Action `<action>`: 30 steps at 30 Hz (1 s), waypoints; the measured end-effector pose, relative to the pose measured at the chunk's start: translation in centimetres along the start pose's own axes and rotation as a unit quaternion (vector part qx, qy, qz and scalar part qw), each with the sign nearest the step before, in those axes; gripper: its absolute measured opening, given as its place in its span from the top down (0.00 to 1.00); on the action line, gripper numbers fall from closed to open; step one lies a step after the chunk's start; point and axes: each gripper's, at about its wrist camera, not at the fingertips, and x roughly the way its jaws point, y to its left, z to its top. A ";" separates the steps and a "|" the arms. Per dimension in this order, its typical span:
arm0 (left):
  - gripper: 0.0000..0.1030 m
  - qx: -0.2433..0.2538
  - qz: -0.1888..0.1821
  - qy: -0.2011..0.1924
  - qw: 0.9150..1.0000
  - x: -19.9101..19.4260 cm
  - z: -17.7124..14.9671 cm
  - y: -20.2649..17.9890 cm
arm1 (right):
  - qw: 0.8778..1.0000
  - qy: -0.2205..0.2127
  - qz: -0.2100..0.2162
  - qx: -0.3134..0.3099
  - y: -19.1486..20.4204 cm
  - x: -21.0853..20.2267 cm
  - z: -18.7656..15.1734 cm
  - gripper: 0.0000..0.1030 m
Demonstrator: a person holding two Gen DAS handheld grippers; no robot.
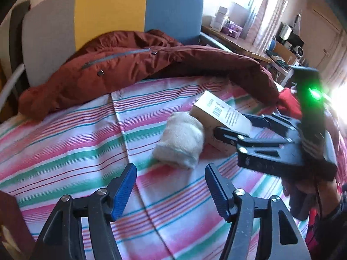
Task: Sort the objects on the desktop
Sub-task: 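Grasp the white barcode box with the right tool while the left tool grasps the white sock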
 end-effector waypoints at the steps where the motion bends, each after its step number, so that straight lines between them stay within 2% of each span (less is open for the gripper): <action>1: 0.35 0.001 -0.002 0.000 1.000 0.3 0.3 0.0 | 1.000 0.001 0.002 -0.001 0.1 -0.1 0.0 0.37; 5: 0.35 0.011 -0.006 -0.004 1.000 1.6 1.6 -0.2 | 1.000 0.014 -0.005 -0.011 0.4 -0.1 0.2 0.40; 7: 0.35 0.025 0.010 -0.008 1.000 2.4 2.3 -0.7 | 0.999 0.024 -0.018 -0.014 0.4 -0.3 0.4 0.42; 11: 0.35 0.047 0.017 0.002 0.999 4.2 3.2 -1.7 | 0.998 0.043 -0.036 -0.011 -0.3 -0.6 0.5 0.44; 12: 0.32 0.051 0.017 0.002 0.999 4.7 3.3 -1.8 | 0.998 0.048 -0.041 -0.009 -0.5 -0.6 0.5 0.44; 14: 0.27 0.049 0.006 0.006 0.999 5.6 3.4 -1.9 | 0.997 0.061 -0.050 -0.006 -0.9 -0.2 0.3 0.46; 17: 0.26 0.024 -0.010 0.020 0.999 6.7 3.6 -1.4 | 0.996 0.073 -0.055 -0.009 -0.9 0.5 -0.1 0.49; 20: 0.26 0.001 -0.030 0.028 0.999 7.1 3.5 -0.7 | 0.996 0.070 -0.060 -0.003 -1.0 0.5 -0.1 0.49; 30: 0.23 -0.002 -0.024 0.023 0.999 7.7 3.2 -0.9 | 0.998 0.046 -0.042 0.030 -1.9 0.4 -0.1 0.49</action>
